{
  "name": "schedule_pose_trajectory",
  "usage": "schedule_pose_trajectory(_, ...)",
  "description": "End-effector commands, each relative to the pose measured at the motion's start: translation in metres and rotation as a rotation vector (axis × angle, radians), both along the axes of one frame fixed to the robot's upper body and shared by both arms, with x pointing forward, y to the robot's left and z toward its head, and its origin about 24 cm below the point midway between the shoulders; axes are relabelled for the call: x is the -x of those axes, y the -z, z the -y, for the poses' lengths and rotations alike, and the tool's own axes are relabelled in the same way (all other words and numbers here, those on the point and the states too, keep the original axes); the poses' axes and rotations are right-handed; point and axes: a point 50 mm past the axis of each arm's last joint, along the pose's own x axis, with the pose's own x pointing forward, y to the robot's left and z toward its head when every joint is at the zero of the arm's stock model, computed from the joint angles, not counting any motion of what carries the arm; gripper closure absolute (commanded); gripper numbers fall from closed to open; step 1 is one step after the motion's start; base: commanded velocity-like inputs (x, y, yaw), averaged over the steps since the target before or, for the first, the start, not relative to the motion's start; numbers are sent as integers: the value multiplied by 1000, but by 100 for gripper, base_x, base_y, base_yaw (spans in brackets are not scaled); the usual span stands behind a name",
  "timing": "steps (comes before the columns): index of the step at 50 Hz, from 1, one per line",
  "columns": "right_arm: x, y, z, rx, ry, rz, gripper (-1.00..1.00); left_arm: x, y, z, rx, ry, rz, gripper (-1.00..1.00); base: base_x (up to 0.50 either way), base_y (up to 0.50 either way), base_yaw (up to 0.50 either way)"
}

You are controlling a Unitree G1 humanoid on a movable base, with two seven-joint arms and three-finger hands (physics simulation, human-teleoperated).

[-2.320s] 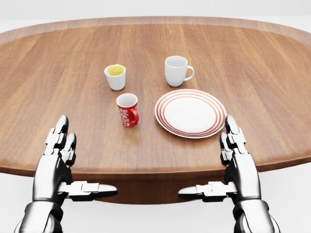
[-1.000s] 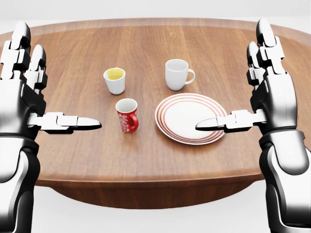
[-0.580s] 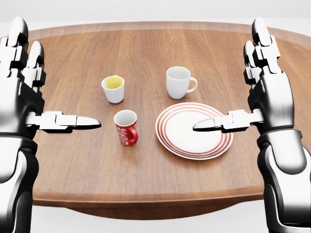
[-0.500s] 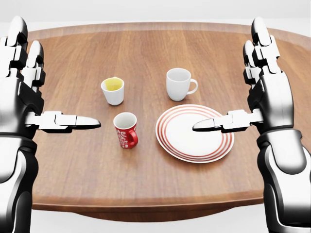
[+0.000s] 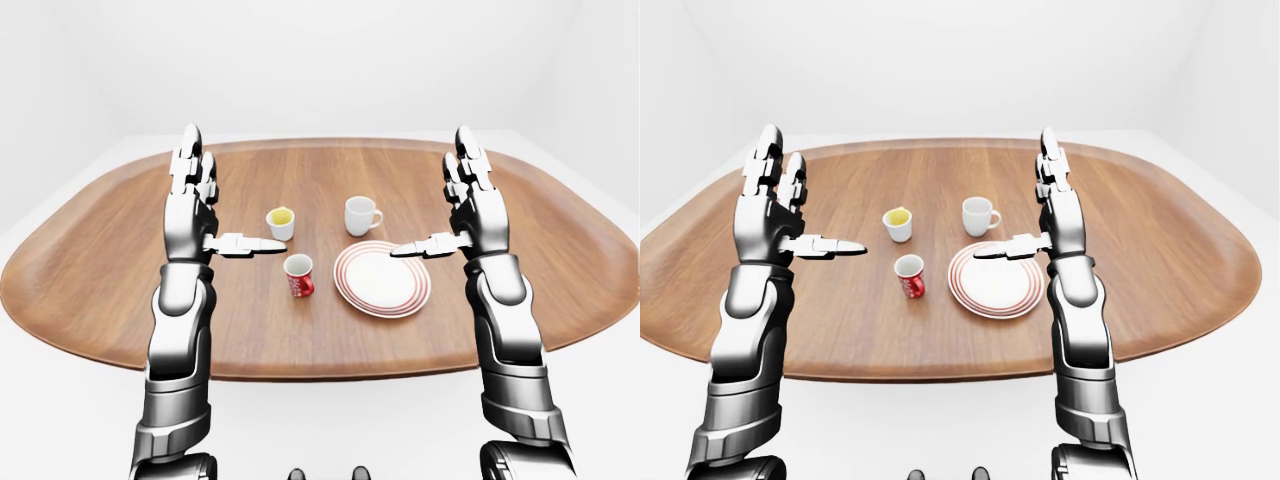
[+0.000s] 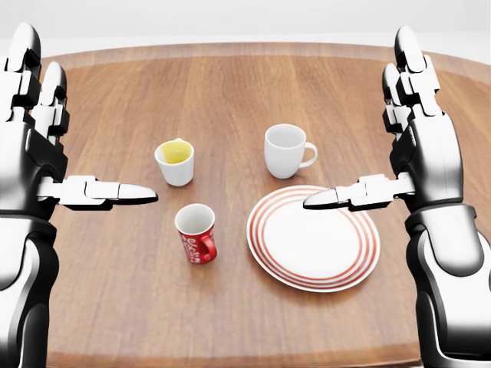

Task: Pick up the red mug and put it on the plate

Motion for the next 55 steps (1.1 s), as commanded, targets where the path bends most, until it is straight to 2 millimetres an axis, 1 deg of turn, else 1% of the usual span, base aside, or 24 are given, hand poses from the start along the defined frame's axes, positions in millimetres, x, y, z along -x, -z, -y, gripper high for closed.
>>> schedule_pose_trajectory(1,0,0,0,4,-1,0,-100,2,-1,0,-2,1,5,-100,23,0,0)
schedule_pose_trajectory(19,1,0,0,6,-2,3,-100,3,-3,1,-4,3,18,-100,23,0,0)
schedule_pose_trajectory(26,-1,4,0,5,-2,-17,-100,3,-2,1,-5,1,13,-100,24,0,0)
schedule_pose_trajectory(55,0,0,-2,19,-10,-4,-100,5,-5,3,-12,7,31,-100,26,0,0)
